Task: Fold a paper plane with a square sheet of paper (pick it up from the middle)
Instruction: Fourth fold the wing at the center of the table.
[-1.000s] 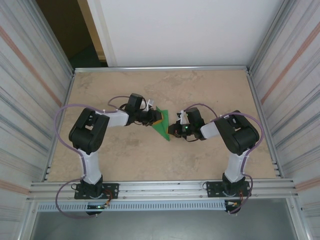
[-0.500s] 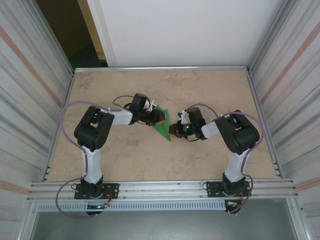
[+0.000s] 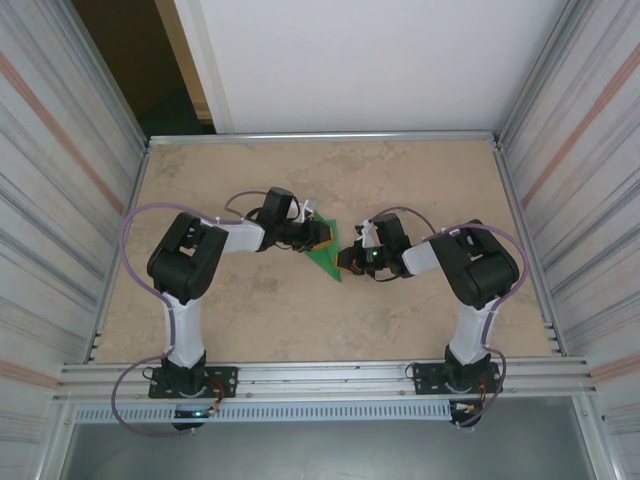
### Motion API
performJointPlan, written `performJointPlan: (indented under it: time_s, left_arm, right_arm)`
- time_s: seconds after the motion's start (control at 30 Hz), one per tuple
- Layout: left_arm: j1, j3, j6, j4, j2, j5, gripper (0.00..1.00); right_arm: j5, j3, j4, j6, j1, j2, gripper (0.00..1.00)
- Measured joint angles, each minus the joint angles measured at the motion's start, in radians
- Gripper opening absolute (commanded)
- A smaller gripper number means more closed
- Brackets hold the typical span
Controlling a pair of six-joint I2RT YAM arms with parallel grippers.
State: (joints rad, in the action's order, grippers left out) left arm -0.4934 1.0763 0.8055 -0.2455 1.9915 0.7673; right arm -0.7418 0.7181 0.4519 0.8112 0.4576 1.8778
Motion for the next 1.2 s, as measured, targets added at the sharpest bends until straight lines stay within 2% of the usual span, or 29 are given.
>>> performJointPlan:
  time_s: [0.2,0.37,0.5,0.73,1.2]
  left_arm:
    - [-0.006,-0.001,0.002,-0.011,0.000,0.000,0.24]
    - [-0.007,0.006,0.002,0.005,0.000,-0.005,0.21]
    - [-0.007,0.016,0.003,0.013,0.009,-0.009,0.18]
    - [-0.007,0.032,0.002,0.036,0.027,-0.013,0.18]
    - [-0.007,0.059,0.002,0.080,0.060,-0.035,0.17]
  right_arm:
    - [-0.001,0.000,-0.001,-0.004,0.000,0.000,0.10]
    - [-0.016,0.006,-0.005,-0.009,-0.002,0.000,0.18]
    - [-0.027,0.011,-0.007,-0.011,-0.002,0.000,0.20]
    - [-0.026,0.011,-0.018,-0.012,-0.005,0.000,0.14]
    - [-0.023,0.011,-0.026,-0.012,-0.008,0.000,0.15]
